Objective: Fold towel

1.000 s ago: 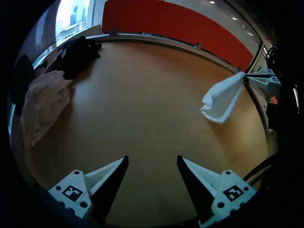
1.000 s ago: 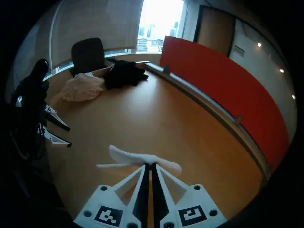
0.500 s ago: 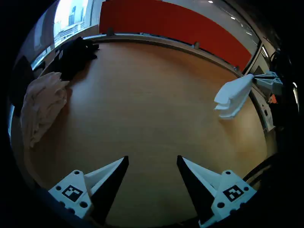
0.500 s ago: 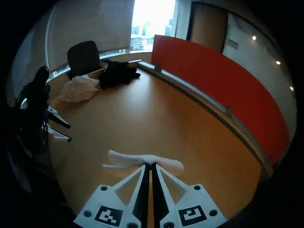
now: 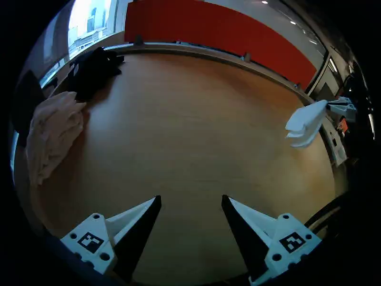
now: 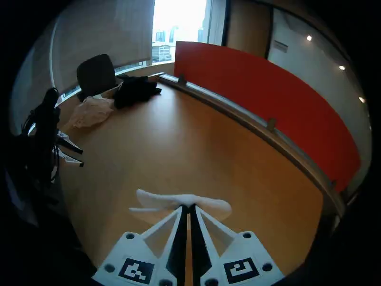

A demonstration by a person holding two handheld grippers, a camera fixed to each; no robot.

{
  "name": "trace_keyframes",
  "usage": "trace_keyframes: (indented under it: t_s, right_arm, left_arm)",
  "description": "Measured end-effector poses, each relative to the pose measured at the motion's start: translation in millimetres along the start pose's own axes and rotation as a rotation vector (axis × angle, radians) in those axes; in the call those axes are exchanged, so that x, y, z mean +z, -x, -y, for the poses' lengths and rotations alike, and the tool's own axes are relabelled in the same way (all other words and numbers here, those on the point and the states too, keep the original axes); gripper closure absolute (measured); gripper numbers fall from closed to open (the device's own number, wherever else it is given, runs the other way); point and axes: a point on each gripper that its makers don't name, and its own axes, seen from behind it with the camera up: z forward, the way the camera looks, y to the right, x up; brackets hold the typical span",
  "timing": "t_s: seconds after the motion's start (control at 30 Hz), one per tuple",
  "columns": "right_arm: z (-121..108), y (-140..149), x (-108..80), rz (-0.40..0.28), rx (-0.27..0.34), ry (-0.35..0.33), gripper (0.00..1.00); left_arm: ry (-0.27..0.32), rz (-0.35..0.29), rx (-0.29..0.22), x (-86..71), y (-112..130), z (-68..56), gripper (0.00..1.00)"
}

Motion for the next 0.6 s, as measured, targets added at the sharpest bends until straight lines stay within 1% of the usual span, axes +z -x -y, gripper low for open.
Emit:
trace_keyframes:
  t_s: [0.27,0.6]
  right_arm:
    - [-35,21,-19.9,0.010,0.016,0.021,0.96]
    - [-89,47,-46.2,0.030,0.045,0.075,0.96]
  left_arm:
    - [-0.009,-0.003,0.003,1.1,-4,-2.4,0.06]
    - [-0.023,-0.001,0.000,3.5,-6,-6.4,0.06]
